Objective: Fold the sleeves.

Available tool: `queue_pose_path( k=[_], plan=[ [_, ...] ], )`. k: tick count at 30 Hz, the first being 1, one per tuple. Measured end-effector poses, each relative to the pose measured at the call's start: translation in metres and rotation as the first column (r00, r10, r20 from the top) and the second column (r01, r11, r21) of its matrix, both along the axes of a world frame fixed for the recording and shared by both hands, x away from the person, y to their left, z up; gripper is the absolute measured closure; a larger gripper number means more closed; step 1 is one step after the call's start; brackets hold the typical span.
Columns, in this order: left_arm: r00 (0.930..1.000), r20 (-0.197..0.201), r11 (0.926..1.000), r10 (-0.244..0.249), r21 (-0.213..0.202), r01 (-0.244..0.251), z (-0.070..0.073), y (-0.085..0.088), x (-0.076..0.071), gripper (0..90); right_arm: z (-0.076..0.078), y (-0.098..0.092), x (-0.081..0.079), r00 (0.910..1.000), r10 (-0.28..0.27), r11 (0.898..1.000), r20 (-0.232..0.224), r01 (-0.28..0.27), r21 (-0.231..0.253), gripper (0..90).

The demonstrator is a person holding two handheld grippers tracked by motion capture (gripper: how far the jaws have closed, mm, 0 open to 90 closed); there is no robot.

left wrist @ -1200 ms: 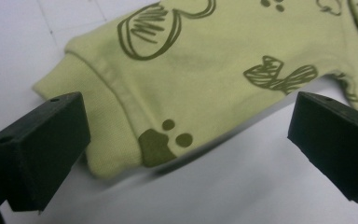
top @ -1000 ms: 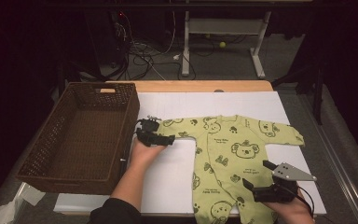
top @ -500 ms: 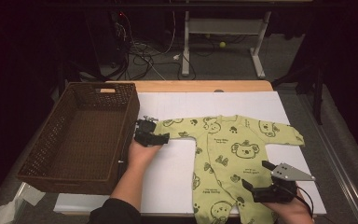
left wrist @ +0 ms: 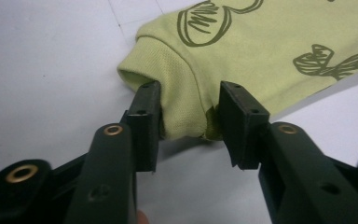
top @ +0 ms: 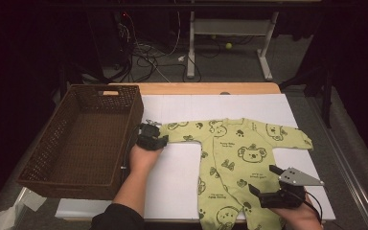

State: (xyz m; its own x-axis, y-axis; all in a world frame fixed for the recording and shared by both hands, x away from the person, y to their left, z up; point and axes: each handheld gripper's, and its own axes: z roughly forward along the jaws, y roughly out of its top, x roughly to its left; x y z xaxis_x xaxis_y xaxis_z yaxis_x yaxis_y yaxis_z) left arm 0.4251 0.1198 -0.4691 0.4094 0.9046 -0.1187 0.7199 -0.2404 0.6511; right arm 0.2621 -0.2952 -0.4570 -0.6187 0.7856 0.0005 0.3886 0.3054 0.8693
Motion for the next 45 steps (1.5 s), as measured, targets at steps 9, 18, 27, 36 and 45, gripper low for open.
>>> queue_pose_path(
  k=[9,18,27,36,45],
  plan=[
    [0.9998,0.006,0.9998,-0.017,-0.013,0.017,-0.001,-0.001,-0.001,68.8,0.0,0.0,0.0,1.0,0.001,1.0,-0.001,-0.001,0.001,0.1],
    [0.9994,0.024,0.9991,-0.027,-0.031,0.027,-0.004,-0.001,-0.002,74.9,0.0,0.001,0.002,1.0,-0.005,1.0,-0.001,0.005,0.006,0.1],
    [0.9978,0.057,0.9994,-0.033,-0.005,0.034,-0.005,-0.003,-0.005,76.1,0.002,0.002,-0.001,0.9998,0.003,1.0,0.017,-0.003,-0.002,0.1],
    [0.9939,0.1,0.9977,-0.046,-0.044,0.051,0.011,-0.009,-0.009,75.9,0.003,0.0,-0.002,0.9998,-0.006,1.0,0.018,0.006,-0.001,0.2],
    [0.9772,0.166,0.9882,-0.133,-0.055,0.143,0.036,-0.038,-0.014,75.8,0.003,-0.001,-0.002,0.9998,-0.005,1.0,0.017,0.005,0.007,0.3]
  ],
)
